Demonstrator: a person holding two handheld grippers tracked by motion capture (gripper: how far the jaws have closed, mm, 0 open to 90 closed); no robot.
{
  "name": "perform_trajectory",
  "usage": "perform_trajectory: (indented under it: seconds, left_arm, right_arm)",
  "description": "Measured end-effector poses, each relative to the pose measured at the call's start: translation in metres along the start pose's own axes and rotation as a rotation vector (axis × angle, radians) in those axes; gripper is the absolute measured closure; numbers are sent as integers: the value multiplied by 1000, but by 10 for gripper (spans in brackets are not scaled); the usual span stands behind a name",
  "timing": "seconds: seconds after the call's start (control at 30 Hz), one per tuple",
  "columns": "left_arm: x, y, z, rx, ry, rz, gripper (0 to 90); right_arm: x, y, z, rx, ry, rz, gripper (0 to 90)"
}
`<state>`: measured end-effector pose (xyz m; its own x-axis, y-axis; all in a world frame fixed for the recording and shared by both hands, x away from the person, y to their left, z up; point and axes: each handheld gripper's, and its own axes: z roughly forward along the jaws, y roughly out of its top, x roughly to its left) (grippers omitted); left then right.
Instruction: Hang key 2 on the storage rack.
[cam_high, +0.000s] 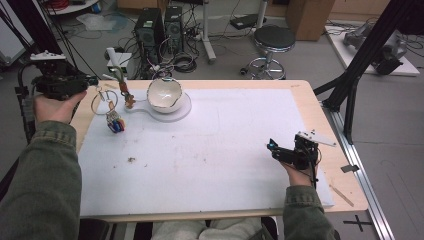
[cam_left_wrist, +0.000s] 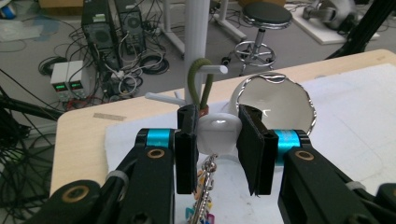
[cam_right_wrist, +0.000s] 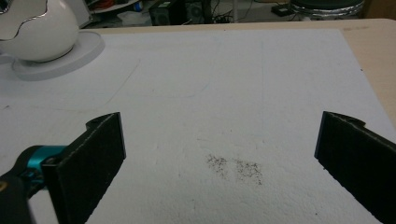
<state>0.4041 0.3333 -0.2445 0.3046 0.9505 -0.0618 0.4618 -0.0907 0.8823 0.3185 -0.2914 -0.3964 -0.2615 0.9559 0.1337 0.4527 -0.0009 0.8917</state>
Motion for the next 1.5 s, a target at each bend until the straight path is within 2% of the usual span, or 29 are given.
perform_trajectory:
  seconds: [0.13, 0.33, 0.6, 0.8, 0.9, 1.13, 1.33, 1.5]
  left_arm:
    - [2, 6, -1, -19, -2, -23, 689]
    - [13, 9, -3, -46, -37, -86, 689]
    - [26, 16, -3, -75, -41, -122, 689]
    - [31, 24, 1, -89, -25, -118, 689]
    - [32, 27, 5, -77, -9, -102, 689]
    - [43, 29, 10, -86, -10, -122, 689]
    - [54, 28, 15, -92, -7, -156, 689]
    - [60, 28, 21, -75, -5, -149, 689]
  right_arm:
    - [0, 0, 0, -4, -1, 1, 8]
    - [-2, -1, -1, -5, 0, -1, 8]
    - [-2, -1, -2, -4, -3, 4, 8]
    - [-2, -2, -2, -6, -9, 3, 8]
    - [-2, -2, -3, -6, -10, 2, 8]
    - [-6, -3, -6, -7, -20, 15, 8]
    - [-6, -3, -9, -17, -34, 15, 8]
    - [-7, -3, -9, -18, -42, 11, 8]
